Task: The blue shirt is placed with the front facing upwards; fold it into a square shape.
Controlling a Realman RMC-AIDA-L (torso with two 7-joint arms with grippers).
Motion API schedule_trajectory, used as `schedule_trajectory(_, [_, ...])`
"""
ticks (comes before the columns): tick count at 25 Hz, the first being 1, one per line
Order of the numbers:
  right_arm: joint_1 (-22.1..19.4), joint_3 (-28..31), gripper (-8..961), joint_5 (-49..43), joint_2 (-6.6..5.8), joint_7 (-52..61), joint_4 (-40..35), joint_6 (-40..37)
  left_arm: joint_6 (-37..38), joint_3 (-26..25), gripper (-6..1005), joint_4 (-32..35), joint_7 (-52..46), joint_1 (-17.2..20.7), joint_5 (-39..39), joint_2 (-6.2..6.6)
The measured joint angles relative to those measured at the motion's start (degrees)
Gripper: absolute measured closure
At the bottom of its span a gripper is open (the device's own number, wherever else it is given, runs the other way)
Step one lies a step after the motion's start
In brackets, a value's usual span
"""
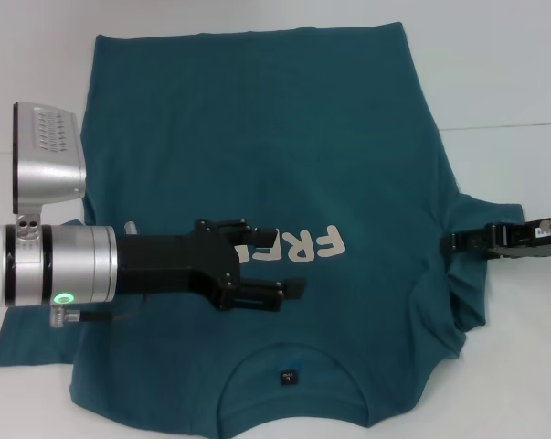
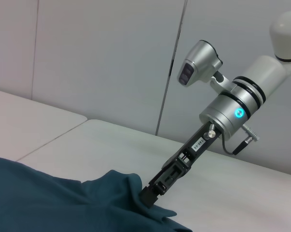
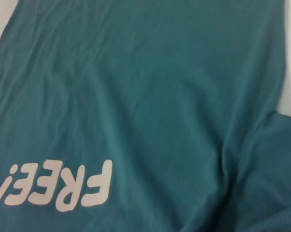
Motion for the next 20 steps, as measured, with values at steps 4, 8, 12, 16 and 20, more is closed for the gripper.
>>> schedule_trajectory(4, [0.57, -0.08, 60, -0.03, 0.45, -0.05, 0.14, 0.65, 0.0, -0.02, 124, 0.0, 0.12, -0.08, 0.0, 0.0])
schedule_trajectory(8, [1.46, -0.13, 62, 0.04, 0.55, -0.2, 0.73, 1.31, 0.0, -0.07, 124, 0.0, 0.2, -0.11, 0.0, 0.0])
schedule_trajectory(12, [2.24, -0.17, 63, 0.18, 1.02, -0.72, 0.83, 2.06, 0.0, -0.09, 124, 0.0, 0.17, -0.09, 0.0, -0.08])
schedule_trajectory(16, [2.87, -0.22, 62, 0.2, 1.12, -0.86, 0.83, 2.75, 0.0, -0.1, 124, 0.0, 0.16, 0.14, 0.0, -0.09])
schedule_trajectory(20, [3.06, -0.22, 62, 0.0, 0.57, -0.68, 0.83, 2.66, -0.07, -0.2, 124, 0.0, 0.23, 0.26, 0.0, -0.15])
